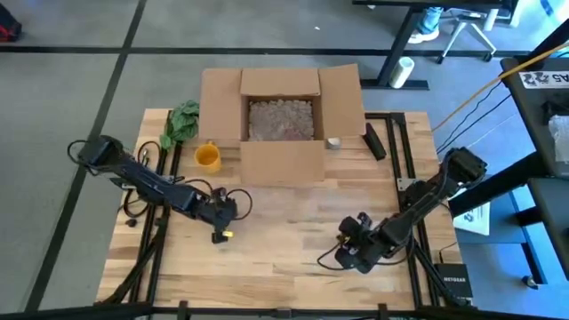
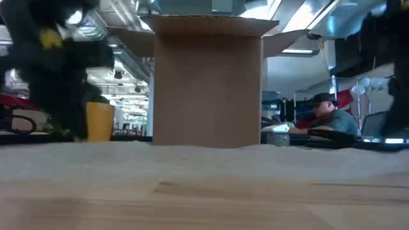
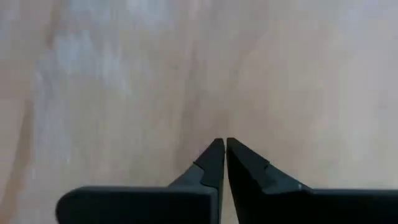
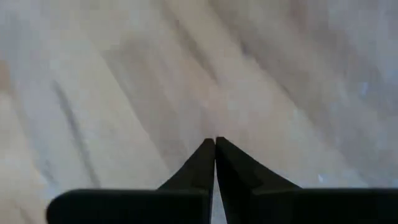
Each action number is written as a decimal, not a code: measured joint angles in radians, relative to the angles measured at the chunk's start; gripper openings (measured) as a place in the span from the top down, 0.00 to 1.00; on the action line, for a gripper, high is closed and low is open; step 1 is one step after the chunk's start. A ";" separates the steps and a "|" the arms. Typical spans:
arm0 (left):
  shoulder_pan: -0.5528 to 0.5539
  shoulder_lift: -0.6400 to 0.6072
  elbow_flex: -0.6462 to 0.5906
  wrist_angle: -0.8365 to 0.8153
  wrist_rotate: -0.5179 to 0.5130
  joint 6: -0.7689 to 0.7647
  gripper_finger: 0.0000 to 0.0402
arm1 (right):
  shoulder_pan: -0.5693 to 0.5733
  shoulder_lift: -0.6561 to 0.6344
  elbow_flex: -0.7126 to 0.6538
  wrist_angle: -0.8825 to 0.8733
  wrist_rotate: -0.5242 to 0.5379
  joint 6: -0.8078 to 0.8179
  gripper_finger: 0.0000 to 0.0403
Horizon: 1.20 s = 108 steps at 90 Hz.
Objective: Wrap mug
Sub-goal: Wrap the yellow mug with the bubble wrap
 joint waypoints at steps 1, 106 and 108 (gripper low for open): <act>-0.001 -0.007 0.002 -0.002 -0.001 0.000 1.00 | 0.000 -0.002 0.002 0.000 0.006 -0.006 1.00; 0.604 -0.431 0.173 -0.579 -0.105 0.179 0.62 | -0.043 -0.044 0.033 0.256 0.264 -0.405 0.70; 0.615 -0.431 0.173 -0.587 -0.099 0.180 0.62 | -0.043 -0.044 0.033 0.256 0.264 -0.407 0.70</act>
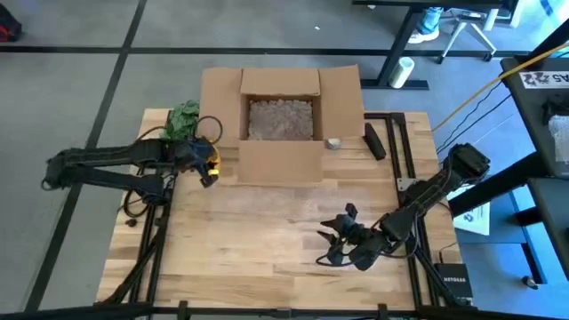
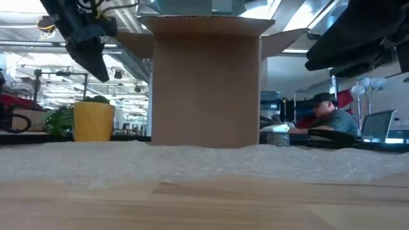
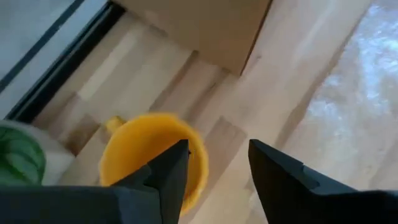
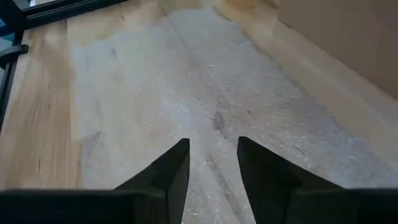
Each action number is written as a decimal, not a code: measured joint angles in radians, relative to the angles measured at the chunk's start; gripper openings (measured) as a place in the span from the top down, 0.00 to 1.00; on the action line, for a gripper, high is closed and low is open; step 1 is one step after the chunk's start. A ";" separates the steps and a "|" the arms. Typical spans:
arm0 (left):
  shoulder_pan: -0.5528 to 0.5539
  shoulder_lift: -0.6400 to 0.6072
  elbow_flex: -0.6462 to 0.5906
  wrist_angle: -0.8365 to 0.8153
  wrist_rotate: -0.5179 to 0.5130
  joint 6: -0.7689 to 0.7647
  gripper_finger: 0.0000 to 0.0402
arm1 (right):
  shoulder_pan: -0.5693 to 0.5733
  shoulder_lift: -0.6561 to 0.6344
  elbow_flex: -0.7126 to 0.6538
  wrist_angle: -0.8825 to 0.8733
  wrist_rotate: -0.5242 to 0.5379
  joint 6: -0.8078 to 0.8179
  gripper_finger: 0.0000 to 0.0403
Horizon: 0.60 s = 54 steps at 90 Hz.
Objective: Wrap mug
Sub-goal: Wrap the yellow mug with the bubble wrap
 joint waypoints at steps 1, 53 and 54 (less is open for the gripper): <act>0.005 0.000 0.000 -0.003 0.003 0.000 0.62 | 0.000 0.000 0.000 0.000 0.000 0.000 0.70; 0.054 0.171 -0.043 0.032 0.087 -0.022 0.62 | 0.000 0.000 0.000 0.008 0.000 0.001 0.70; 0.054 0.176 -0.043 0.034 0.087 -0.022 0.62 | 0.000 0.000 0.000 0.008 0.000 0.001 0.70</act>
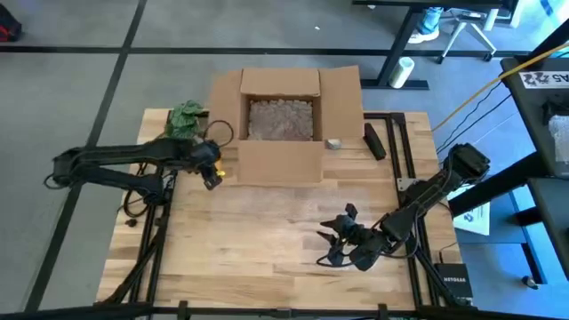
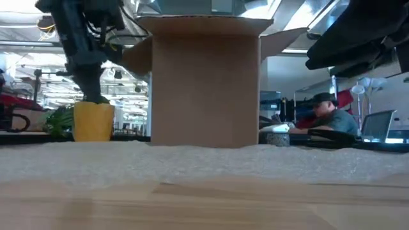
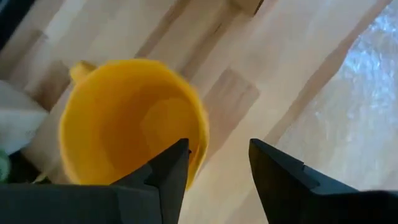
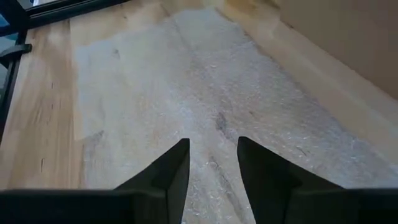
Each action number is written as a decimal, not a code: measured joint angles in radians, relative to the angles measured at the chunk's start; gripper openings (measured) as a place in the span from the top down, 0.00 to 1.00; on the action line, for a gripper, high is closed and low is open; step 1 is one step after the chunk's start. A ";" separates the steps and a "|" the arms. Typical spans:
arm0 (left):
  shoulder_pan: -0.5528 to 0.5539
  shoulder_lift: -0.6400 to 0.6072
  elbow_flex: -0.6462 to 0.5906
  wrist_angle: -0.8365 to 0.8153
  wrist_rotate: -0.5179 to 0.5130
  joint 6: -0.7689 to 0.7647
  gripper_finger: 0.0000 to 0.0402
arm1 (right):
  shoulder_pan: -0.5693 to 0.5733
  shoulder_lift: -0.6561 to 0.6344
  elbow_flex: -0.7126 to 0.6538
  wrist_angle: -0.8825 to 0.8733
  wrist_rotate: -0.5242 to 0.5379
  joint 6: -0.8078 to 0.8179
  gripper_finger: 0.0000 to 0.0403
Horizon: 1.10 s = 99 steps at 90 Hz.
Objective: Wrap mug
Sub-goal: Wrap the yellow mug with the bubble wrap
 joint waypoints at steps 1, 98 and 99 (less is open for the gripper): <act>0.000 0.004 0.000 0.002 0.000 0.000 0.62 | 0.000 0.000 0.000 0.000 0.000 0.000 0.70; -0.067 0.067 0.042 -0.061 -0.143 -0.076 0.99 | 0.000 0.000 0.000 0.000 0.001 0.001 0.70; -0.070 0.064 0.046 -0.067 -0.143 -0.079 0.99 | 0.000 0.000 0.000 0.000 0.001 0.001 0.70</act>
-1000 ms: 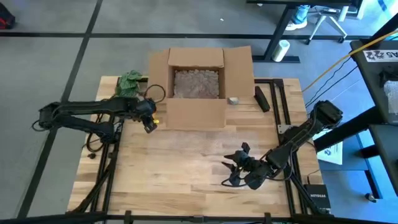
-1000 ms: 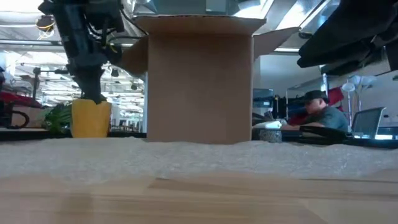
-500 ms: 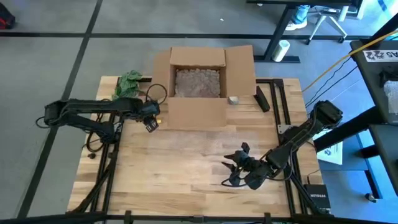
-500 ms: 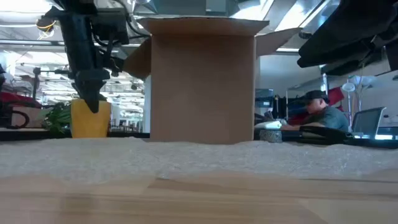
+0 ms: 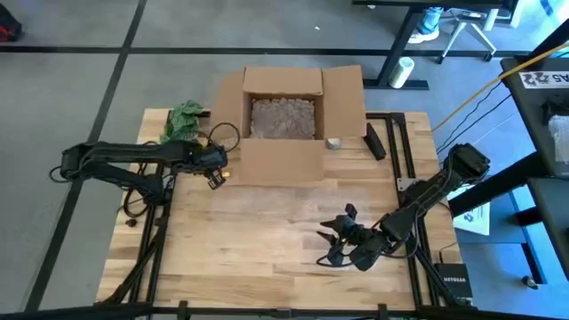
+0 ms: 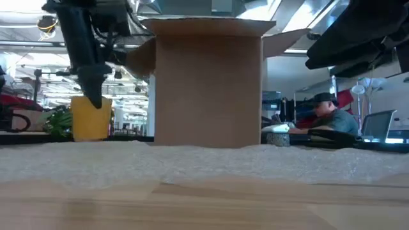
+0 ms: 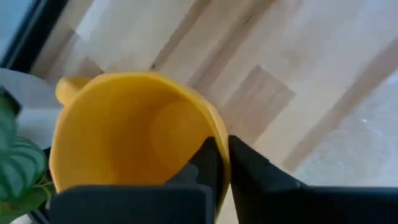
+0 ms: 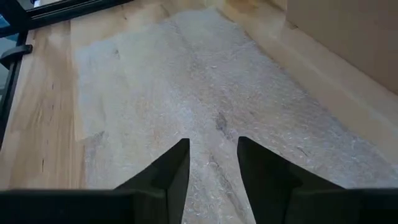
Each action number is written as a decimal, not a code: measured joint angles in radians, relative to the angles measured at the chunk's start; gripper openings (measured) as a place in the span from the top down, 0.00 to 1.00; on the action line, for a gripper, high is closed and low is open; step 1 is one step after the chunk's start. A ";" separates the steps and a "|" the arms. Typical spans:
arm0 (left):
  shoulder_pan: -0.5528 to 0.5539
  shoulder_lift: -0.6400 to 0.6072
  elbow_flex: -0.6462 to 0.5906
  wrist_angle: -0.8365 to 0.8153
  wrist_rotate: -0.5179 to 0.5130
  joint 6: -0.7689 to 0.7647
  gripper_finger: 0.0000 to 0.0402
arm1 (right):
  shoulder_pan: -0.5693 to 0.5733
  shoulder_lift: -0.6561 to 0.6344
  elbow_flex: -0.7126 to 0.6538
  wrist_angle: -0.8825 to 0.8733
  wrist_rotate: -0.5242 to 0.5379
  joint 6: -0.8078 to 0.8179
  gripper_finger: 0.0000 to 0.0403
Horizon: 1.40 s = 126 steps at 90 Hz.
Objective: Wrap mug
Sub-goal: Wrap the yellow mug with the bubble wrap
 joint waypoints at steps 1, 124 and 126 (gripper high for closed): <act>-0.004 -0.003 0.003 -0.006 -0.002 -0.001 0.99 | 0.000 0.000 0.000 0.000 0.000 0.000 0.70; -0.625 0.339 0.278 0.441 0.148 0.134 1.00 | 0.000 0.000 0.000 0.000 0.008 -0.003 0.70; -0.616 0.352 0.292 0.440 0.159 0.153 1.00 | 0.000 0.000 0.000 0.000 0.009 -0.005 0.70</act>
